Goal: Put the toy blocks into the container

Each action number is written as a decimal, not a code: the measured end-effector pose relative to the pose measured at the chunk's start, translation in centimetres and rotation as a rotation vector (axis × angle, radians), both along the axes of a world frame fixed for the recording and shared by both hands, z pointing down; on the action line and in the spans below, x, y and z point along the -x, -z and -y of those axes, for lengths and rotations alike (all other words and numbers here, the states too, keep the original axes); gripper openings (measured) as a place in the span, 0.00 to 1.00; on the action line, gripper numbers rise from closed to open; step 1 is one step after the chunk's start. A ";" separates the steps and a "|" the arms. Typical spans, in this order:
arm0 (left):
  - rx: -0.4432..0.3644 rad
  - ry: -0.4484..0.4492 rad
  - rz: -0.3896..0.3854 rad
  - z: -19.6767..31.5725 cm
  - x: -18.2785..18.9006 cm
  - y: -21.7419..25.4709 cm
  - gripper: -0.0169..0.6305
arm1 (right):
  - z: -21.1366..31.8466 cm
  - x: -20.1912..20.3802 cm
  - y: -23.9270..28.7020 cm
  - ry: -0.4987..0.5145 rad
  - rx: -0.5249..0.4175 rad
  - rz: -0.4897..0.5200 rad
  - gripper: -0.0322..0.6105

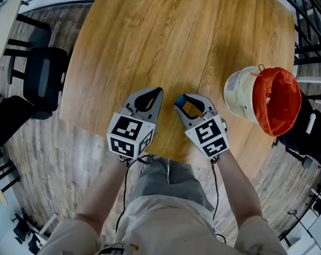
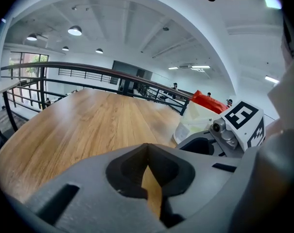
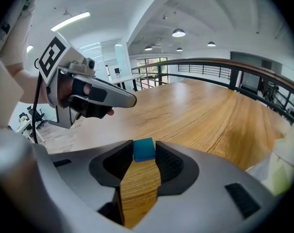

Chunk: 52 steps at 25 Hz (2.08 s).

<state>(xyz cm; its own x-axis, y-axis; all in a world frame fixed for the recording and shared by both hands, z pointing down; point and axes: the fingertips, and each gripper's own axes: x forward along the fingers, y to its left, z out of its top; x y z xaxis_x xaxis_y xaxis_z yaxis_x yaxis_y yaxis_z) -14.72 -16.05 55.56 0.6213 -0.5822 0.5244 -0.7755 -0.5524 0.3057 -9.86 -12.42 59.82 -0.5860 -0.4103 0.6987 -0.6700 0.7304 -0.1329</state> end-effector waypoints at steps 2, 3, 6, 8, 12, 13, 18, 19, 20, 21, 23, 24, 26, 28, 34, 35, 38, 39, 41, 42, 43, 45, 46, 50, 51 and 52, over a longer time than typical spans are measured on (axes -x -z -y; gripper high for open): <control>-0.028 -0.015 -0.013 0.1 -0.8 1.6 0.05 | -0.2 -0.5 1.7 -0.024 -0.021 0.018 0.28; -0.040 -0.024 -0.019 0.1 -1.2 2.4 0.05 | -0.3 -0.8 2.6 -0.036 -0.035 0.025 0.28; -0.070 -0.055 -0.034 -0.1 -2.5 4.4 0.05 | -0.7 -1.8 5.1 -0.066 -0.073 0.040 0.28; -0.084 -0.075 -0.042 -0.5 -3.4 5.5 0.05 | -1.2 -2.7 6.6 -0.085 -0.095 0.046 0.28; -0.112 -0.125 -0.058 -1.3 -5.6 7.7 0.05 | -1.9 -4.8 9.4 -0.139 -0.141 0.056 0.28; -0.120 -0.141 -0.063 -1.5 -6.3 8.2 0.05 | -2.1 -5.4 10.0 -0.156 -0.154 0.057 0.28; -0.144 -0.212 -0.086 -2.8 -9.4 10.7 0.05 | -3.4 -8.3 13.2 -0.243 -0.207 0.061 0.28; -0.148 -0.224 -0.091 -3.1 -10.0 11.2 0.05 | -3.7 -8.9 13.8 -0.259 -0.214 0.064 0.28; -0.152 -0.237 -0.095 -3.5 -10.7 11.7 0.05 | -4.1 -9.5 14.4 -0.276 -0.221 0.065 0.28; -0.158 -0.251 -0.100 -3.9 -11.3 12.3 0.05 | -4.5 -10.1 14.9 -0.293 -0.229 0.066 0.28; -0.171 -0.282 -0.108 -4.8 -12.6 13.4 0.05 | -5.4 -11.3 16.1 -0.329 -0.246 0.065 0.28; -0.178 -0.298 -0.112 -5.2 -13.3 13.9 0.05 | -5.8 -12.0 16.7 -0.348 -0.257 0.065 0.28; -0.187 -0.324 -0.119 -6.0 -14.6 14.8 0.05 | -6.8 -13.2 18.0 -0.383 -0.280 0.067 0.28; -0.194 -0.345 -0.125 -6.9 -15.9 15.7 0.05 | -7.8 -14.5 19.6 -0.414 -0.307 0.070 0.28; -0.232 -0.429 -0.134 -9.3 -19.8 18.2 0.05 | -10.9 -18.5 23.4 -0.505 -0.377 0.057 0.28; -0.239 -0.439 -0.136 -9.6 -20.3 18.7 0.05 | -11.3 -19.2 23.9 -0.523 -0.386 0.057 0.28; -0.258 -0.465 -0.142 -10.2 -21.8 20.1 0.05 | -12.4 -20.9 25.1 -0.576 -0.411 0.061 0.28; -0.263 -0.472 -0.144 -10.5 -22.1 20.6 0.05 | -12.8 -21.3 25.4 -0.588 -0.415 0.061 0.28; -0.273 -0.484 -0.145 -10.9 -22.6 21.4 0.05 | -13.2 -21.8 26.2 -0.604 -0.427 0.063 0.28; -0.278 -0.488 -0.145 -11.0 -22.9 21.7 0.05 | -13.4 -22.0 26.6 -0.608 -0.434 0.064 0.28; -0.283 -0.493 -0.143 -11.1 -23.1 21.9 0.05 | -13.5 -22.2 27.0 -0.610 -0.440 0.064 0.28; -0.294 -0.496 -0.139 -11.2 -23.6 22.3 0.05 | -13.5 -22.8 27.7 -0.619 -0.461 0.071 0.28; -0.302 -0.495 -0.138 -11.2 -23.8 22.5 0.05 | -13.5 -23.0 28.0 -0.622 -0.474 0.076 0.28; -0.328 -0.489 -0.138 -11.1 -24.3 23.1 0.05 | -13.2 -23.8 28.4 -0.615 -0.507 0.070 0.28; -0.333 -0.487 -0.136 -11.0 -24.5 23.3 0.05 | -12.9 -24.0 28.6 -0.615 -0.508 0.071 0.28; -0.339 -0.485 -0.134 -10.7 -24.6 23.5 0.05 | -12.6 -24.2 28.7 -0.615 -0.509 0.075 0.28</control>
<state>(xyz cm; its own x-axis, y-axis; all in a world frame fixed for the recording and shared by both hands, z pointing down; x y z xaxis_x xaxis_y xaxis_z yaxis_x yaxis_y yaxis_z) 9.89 -5.31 32.04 0.9054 -0.3368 0.2583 -0.3777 -0.9170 0.1283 14.38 0.15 31.10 -0.1891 -0.9330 0.3063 -0.9748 0.2160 0.0564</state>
